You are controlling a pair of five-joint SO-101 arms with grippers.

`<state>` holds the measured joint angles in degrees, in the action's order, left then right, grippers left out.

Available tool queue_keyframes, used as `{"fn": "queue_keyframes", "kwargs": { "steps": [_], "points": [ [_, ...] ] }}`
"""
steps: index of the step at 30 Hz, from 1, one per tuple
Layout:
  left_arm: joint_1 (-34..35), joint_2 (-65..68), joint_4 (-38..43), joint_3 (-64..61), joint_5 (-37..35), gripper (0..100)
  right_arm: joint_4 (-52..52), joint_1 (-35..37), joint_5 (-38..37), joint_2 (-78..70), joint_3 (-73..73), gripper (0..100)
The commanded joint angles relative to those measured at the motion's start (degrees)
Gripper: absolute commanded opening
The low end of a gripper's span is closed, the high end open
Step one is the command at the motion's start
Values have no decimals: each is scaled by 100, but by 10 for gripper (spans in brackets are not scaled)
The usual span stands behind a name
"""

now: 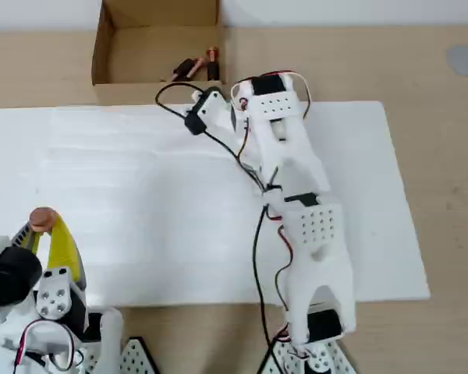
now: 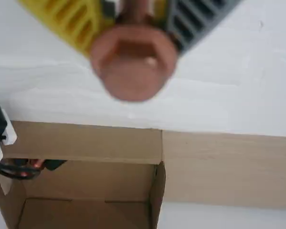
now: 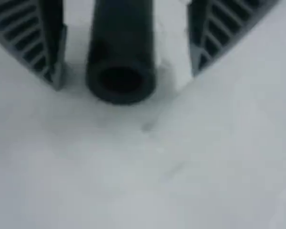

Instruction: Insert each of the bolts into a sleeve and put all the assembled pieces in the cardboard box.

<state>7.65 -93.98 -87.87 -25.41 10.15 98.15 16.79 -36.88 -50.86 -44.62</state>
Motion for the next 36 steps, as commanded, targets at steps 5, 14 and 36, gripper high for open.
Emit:
{"fn": "queue_keyframes", "kwargs": {
  "steps": [5,14,36],
  "points": [
    [79,-22,132,88,70,6,396,-277,-62,-549,-646,213],
    [79,13,132,440,70,6,431,-277,-35,-611,-664,45],
    [35,4,1407,325,26,6,440,13,527,5138,1112,44]
  ]
}}
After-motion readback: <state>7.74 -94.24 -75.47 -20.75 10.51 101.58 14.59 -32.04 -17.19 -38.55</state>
